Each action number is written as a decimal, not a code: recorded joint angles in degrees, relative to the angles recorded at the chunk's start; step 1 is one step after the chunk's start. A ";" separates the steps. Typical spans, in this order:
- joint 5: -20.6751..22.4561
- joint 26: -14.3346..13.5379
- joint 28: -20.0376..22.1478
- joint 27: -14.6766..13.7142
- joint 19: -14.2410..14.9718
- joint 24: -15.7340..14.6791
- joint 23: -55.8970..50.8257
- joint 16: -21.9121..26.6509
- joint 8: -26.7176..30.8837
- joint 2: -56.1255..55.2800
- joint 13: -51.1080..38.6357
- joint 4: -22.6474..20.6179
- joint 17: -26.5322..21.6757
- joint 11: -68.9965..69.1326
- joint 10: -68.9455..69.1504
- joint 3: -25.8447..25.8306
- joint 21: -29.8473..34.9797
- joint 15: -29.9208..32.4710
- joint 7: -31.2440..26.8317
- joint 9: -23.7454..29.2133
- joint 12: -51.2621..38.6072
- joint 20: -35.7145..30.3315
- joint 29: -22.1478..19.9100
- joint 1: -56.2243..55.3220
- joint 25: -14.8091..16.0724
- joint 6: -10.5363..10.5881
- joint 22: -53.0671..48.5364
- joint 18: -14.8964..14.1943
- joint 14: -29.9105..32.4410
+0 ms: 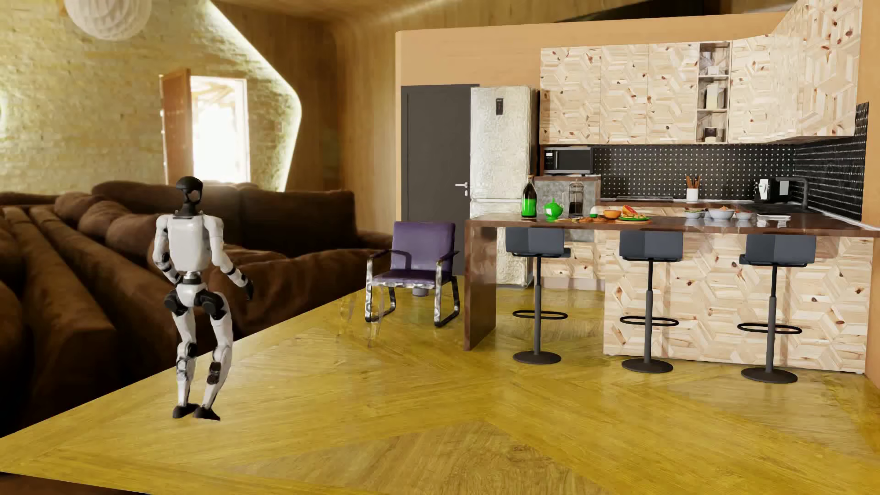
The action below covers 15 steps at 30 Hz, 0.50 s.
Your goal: Approach the chair
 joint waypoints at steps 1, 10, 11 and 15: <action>-1.12 -0.87 -0.12 0.10 -1.06 -0.65 2.51 1.25 -0.51 -1.19 1.64 -0.07 0.79 -2.89 1.23 -0.41 0.31 -4.98 -0.09 0.04 1.33 0.90 1.07 0.63 -0.87 0.09 1.58 0.30 -1.40; -1.75 4.10 2.56 2.58 0.91 0.97 3.89 -0.78 -0.82 2.15 -2.30 2.84 1.53 -8.12 16.81 2.13 2.22 -14.21 -0.76 4.57 6.39 1.63 -1.85 -0.48 5.37 6.60 1.63 -0.64 -17.60; -1.25 4.03 2.90 0.53 1.37 0.12 2.79 0.31 -0.06 -0.38 -3.00 3.07 3.23 -1.41 16.75 2.12 3.14 -10.95 -0.84 5.50 6.62 2.58 -3.44 0.70 6.27 6.01 2.55 -0.66 -18.88; -4.28 3.41 5.58 2.27 -11.27 -3.15 1.90 0.12 -2.02 -11.84 1.92 2.46 0.96 -2.48 22.06 -2.43 1.90 -4.56 -0.01 6.93 1.02 1.00 -0.07 2.92 4.47 -2.05 -0.06 -2.59 -14.82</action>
